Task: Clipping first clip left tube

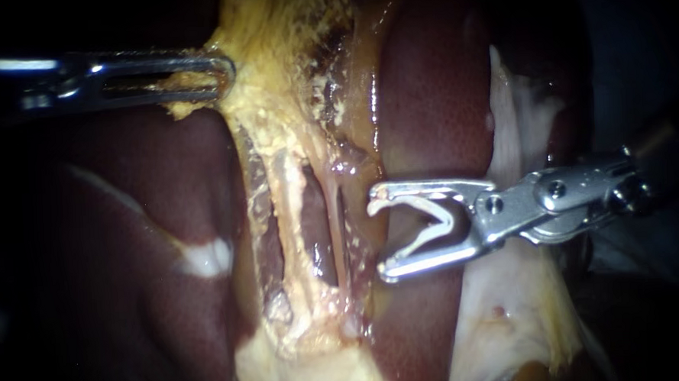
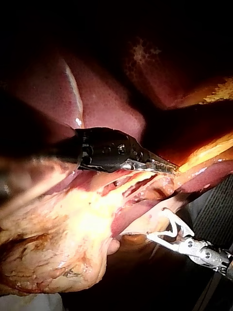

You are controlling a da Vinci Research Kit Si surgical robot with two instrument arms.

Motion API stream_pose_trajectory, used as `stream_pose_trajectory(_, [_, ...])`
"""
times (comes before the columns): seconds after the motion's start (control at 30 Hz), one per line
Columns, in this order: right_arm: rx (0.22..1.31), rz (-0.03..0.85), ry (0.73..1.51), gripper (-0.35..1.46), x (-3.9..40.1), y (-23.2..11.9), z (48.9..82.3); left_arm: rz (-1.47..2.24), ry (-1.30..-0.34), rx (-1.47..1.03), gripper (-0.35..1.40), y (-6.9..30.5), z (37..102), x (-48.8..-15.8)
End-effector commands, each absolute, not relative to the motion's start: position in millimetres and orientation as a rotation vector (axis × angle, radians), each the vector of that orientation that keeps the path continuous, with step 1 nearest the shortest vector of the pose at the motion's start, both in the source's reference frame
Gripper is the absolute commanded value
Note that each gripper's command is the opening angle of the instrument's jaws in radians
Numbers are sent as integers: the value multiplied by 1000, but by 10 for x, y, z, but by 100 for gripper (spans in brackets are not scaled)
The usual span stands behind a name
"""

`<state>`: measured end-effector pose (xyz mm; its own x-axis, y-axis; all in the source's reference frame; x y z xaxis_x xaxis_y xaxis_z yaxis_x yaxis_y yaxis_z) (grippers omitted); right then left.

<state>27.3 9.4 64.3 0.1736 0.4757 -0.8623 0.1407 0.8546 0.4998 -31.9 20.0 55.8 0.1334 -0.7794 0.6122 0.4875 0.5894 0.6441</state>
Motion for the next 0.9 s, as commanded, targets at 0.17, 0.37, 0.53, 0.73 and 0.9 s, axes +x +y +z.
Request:
stream_pose_trajectory(0.17, [554, 284, 1371, 55, 288, 91, 662, -941, -1096, 321, -35, 200, 557, -317])
stream_pose_trajectory(0.37, [585, 313, 1340, 55, 304, 85, 692, -941, -1096, 321, -35, 199, 557, -317])
stream_pose_trajectory(0.53, [614, 329, 1312, 55, 314, 78, 716, -941, -1096, 320, -35, 199, 557, -317])
stream_pose_trajectory(0.73, [624, 319, 1283, 55, 325, 73, 737, -941, -1096, 320, -35, 198, 557, -318])
stream_pose_trajectory(0.9, [638, 321, 1259, 54, 332, 71, 752, -942, -1096, 319, -35, 197, 556, -319])
